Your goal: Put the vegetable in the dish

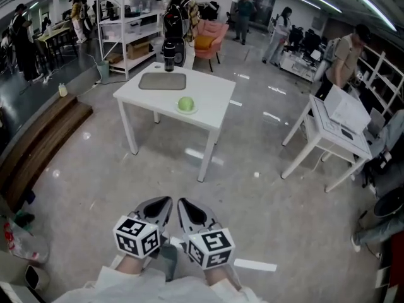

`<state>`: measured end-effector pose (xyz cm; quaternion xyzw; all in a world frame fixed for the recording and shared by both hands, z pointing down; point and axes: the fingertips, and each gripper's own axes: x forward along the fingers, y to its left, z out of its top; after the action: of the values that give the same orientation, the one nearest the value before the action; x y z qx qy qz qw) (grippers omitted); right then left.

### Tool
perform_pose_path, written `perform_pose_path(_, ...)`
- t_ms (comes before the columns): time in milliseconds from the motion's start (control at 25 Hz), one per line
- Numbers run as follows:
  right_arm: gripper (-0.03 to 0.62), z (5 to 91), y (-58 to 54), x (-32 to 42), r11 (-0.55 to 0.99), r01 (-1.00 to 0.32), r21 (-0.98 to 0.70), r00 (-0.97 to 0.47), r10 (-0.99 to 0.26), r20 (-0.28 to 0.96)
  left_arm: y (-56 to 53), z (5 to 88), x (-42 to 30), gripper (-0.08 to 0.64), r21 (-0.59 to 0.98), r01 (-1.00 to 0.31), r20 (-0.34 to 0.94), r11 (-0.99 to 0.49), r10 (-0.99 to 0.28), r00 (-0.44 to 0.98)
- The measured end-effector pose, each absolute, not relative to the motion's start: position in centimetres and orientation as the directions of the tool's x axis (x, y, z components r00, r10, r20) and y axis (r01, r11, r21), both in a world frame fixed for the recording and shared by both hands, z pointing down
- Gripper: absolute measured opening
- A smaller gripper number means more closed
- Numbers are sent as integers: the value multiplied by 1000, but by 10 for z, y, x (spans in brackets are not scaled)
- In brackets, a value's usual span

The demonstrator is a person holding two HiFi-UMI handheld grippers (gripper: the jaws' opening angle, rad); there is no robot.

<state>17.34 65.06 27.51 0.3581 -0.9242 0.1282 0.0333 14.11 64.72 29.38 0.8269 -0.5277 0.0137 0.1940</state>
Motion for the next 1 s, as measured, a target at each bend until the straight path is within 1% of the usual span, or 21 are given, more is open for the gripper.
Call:
perform_pose_path(360, 15, 253, 511, 116, 682, -710, -175, -702, -704, 108, 507, 273, 85, 9, 258, -857, 208, -447, -840, 501)
perform_pose_path(600, 15, 267, 433, 86, 643, -745, -180, -666, -732, 142, 429, 271, 46, 9, 256, -844, 196, -470, -830, 522)
perform_pose_path(840, 15, 276, 388, 73, 578, -788, -211, -612, -773, 169, 390, 282, 26, 9, 299, -825, 215, -479, -809, 548)
perform_pose_path(1000, 15, 282, 368, 71, 566, -797, -211, -601, -779, 178, 367, 292, 23, 9, 316, -817, 227, -483, -797, 560)
